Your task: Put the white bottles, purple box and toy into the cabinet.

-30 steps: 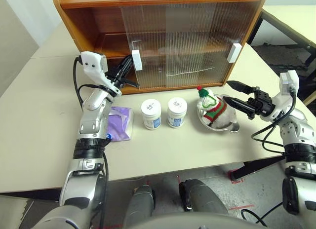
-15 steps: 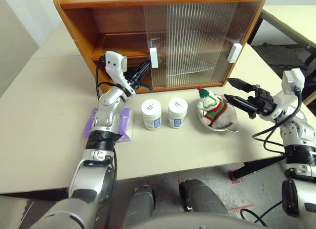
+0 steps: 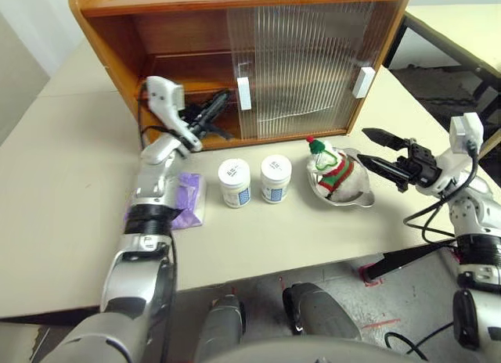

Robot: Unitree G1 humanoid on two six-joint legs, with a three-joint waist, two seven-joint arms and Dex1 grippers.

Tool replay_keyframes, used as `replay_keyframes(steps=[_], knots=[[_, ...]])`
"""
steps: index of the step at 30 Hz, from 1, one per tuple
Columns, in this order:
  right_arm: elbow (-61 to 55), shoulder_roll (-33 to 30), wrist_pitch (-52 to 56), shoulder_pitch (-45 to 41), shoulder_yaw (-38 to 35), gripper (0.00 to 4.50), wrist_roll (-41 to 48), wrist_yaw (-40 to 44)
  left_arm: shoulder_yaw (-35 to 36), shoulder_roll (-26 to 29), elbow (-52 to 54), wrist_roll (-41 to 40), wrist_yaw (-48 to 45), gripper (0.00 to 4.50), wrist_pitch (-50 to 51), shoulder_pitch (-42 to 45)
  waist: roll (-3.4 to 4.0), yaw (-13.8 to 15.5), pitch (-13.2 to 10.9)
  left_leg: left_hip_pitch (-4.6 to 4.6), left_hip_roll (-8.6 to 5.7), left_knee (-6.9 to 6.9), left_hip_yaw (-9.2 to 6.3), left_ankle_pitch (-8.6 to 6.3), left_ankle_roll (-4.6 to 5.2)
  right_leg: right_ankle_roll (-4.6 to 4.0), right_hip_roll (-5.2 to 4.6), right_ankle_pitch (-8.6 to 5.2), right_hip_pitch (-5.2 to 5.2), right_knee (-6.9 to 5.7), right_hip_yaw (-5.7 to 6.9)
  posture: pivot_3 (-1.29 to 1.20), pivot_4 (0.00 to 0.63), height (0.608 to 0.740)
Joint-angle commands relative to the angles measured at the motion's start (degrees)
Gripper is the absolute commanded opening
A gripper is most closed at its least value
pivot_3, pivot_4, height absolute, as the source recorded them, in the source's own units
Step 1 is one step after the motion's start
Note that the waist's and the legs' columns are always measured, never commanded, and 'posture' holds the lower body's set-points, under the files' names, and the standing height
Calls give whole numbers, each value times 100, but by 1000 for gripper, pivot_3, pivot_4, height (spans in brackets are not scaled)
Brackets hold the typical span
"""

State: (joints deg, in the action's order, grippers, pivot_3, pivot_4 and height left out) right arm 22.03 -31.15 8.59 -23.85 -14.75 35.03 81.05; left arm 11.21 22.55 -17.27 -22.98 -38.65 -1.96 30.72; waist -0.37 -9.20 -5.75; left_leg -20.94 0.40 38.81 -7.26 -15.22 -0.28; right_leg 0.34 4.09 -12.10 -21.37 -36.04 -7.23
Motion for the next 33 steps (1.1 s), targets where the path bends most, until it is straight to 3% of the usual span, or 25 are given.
replay_keyframes(steps=[1,2,4,7,11,15,20,29,33], knots=[[157,-77,-85,-62,-12,4500,-40,54,435,431,854,-622,-305,31,673,-617,0,-66,0,0,0,-1,2,0,0,-1,1,-3,0,0,2,-238,81,740],[169,-70,-98,-73,8,4500,-49,51,520,585,1099,-785,-375,31,933,-837,0,-80,0,-1,0,-2,2,0,0,0,1,-4,0,-1,2,-233,82,740],[194,-57,-116,-93,40,4500,-61,52,686,895,1597,-1099,-483,621,1451,-1293,1,-98,0,0,0,-2,0,0,0,-2,1,-5,-1,-1,2,-228,83,740],[257,-46,-139,-139,74,4500,-83,63,1060,1293,2190,-1591,-446,1687,2218,-1893,0,-106,-1,0,-1,-1,-9,0,0,-4,-5,-6,-3,-2,1,-223,84,740],[340,-56,-174,-170,129,4500,-147,90,2076,1505,2620,-2521,-7,3122,3191,-2663,1,-119,-1,-6,23,-7,-41,-2,-2,-12,-17,-6,-23,-9,-13,-226,87,740],[461,-111,-299,-217,99,4500,-205,172,2696,1745,2732,-2687,491,4491,3901,-3368,6,-143,0,-11,53,-32,-30,-5,-9,-32,-32,-13,-55,-19,-16,-221,92,740],[495,-71,-383,-285,106,4500,-250,115,3063,2124,2836,-3130,785,4491,5139,-4003,7,-143,0,-20,59,-73,-22,-2,-17,-108,-32,11,-91,-21,-15,-221,95,740],[552,-49,-509,-334,108,4500,-308,50,2931,2214,2832,-3405,757,4491,5972,-4313,14,-162,2,-37,73,-94,-19,-5,-34,-137,-26,5,-121,-22,-14,-229,91,740],[615,-71,-539,-375,100,4500,-312,30,2376,2412,2567,-2756,776,3495,6068,-4638,17,-190,5,-34,88,-93,-15,-10,-41,-146,-10,6,-122,-21,-15,-234,86,740]])
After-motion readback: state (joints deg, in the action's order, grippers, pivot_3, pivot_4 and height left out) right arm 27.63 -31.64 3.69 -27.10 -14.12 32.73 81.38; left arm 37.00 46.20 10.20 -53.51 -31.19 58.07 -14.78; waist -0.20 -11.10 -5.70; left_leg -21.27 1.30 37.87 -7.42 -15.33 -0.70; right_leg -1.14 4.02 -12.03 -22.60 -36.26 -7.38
